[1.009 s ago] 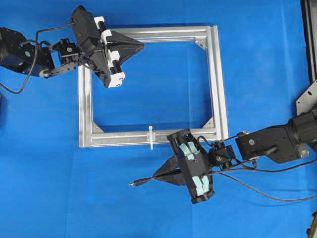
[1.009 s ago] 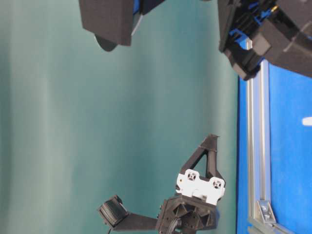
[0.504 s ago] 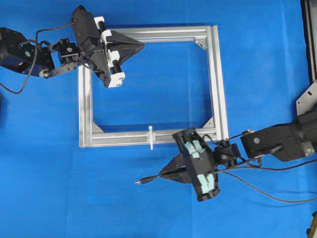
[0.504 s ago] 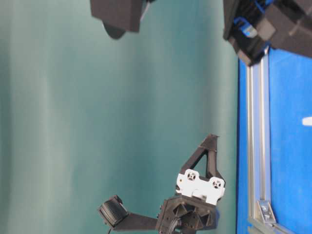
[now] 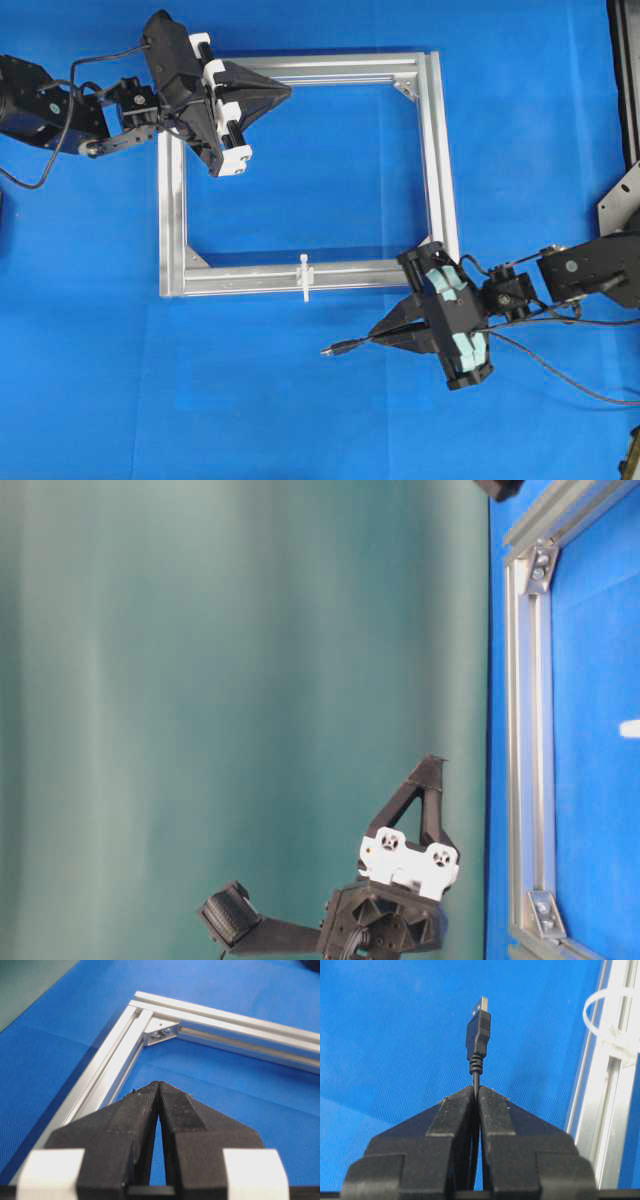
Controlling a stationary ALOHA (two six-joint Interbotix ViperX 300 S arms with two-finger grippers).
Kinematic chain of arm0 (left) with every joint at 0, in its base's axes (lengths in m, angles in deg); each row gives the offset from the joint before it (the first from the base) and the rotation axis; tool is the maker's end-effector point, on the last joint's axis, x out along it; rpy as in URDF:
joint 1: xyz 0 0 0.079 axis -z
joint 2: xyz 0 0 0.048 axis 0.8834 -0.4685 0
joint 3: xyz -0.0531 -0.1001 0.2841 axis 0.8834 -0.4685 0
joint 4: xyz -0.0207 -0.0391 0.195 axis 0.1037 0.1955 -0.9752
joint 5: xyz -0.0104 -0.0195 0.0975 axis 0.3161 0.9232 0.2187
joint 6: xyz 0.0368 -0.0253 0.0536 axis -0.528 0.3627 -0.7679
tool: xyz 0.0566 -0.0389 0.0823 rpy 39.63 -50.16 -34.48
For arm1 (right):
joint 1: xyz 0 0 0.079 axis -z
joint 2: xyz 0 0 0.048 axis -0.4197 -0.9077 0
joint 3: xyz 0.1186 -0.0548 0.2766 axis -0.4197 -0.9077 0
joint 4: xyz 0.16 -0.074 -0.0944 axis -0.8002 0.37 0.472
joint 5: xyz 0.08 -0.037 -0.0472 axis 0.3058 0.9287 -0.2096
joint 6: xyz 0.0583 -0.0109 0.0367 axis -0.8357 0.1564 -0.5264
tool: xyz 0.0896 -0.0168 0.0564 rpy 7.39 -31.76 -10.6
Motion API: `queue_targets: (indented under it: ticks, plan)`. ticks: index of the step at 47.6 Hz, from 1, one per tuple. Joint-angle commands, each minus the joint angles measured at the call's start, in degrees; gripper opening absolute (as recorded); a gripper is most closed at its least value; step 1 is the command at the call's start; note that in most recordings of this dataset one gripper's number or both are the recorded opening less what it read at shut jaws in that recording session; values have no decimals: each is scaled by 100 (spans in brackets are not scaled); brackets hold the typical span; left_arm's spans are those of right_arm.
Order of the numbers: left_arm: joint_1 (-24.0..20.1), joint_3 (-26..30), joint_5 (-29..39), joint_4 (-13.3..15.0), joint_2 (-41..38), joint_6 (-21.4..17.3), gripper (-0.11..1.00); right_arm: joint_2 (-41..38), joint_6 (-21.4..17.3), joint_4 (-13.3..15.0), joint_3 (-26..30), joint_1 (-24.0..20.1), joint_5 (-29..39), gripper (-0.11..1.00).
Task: Insert the wire through the string loop located in the center.
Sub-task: 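Lift the cable with the right gripper and carry it toward the zip-tie loop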
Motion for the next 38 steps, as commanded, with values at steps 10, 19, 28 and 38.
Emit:
queue_targets:
  ticks: [10,19,28,38]
  plan:
    - [-18,35,-26,-18,167,0,0,141,-9,-35,35,35,-44,-2]
    - [-18,35,-26,-18,167,0,0,141,-9,-26,35,264,-44,-2]
    - [-9,35,-26,-26,167,0,0,141,0,-26,35,624,-44,-2]
    - [-9,35,-26,-18,167,0,0,141,0,-26,35,976,-53,-2]
